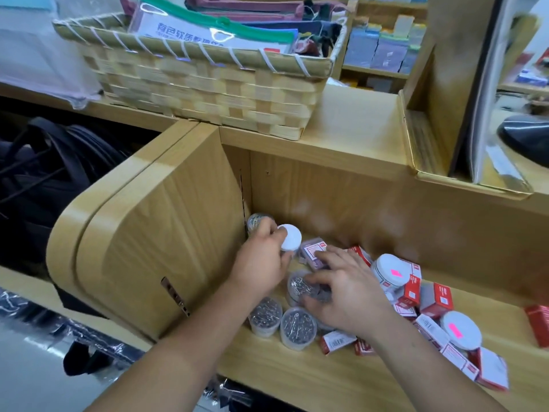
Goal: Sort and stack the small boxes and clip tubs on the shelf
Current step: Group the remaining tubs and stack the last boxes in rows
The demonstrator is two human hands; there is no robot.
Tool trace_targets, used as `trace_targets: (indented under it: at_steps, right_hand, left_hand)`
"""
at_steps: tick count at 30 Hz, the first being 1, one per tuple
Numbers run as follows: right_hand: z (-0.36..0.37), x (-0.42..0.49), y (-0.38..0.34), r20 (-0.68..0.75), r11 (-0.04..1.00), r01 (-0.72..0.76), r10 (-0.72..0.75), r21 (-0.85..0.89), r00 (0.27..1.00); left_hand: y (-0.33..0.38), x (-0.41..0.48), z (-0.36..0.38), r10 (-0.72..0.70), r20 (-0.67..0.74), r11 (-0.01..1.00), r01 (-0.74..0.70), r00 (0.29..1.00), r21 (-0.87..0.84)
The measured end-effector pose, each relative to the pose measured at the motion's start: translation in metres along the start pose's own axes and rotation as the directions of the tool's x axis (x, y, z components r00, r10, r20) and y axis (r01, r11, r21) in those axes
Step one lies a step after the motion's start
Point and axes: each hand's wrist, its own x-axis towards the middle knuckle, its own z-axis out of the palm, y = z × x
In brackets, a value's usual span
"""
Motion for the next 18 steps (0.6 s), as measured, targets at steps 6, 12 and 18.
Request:
trace_targets:
  at_steps: [6, 12, 18]
  right_hand:
    - [-0.002, -0.002, 0.005, -0.02, 0.999, -0.036, 0.036, 0.005, 0.999]
    - [0.001, 0.024, 0.002, -0.091, 0.972, -0.081, 0.103, 0.221, 0.99]
    - [0.019, 0.074, -0.014, 0.004, 0.995, -0.077, 0.077, 0.062, 0.997]
  left_hand:
    - [0.001, -0.018, 0.001, 0.024, -0.058, 0.992, -0.031, 0.998, -0.12]
    - [0.003, -0.066, -0.026, -0.371, -0.127, 0.786, 0.239, 0.92, -0.57]
    - [0.005, -0.087, -0.02, -0.347, -0.135, 0.856, 0.254, 0.928, -0.45]
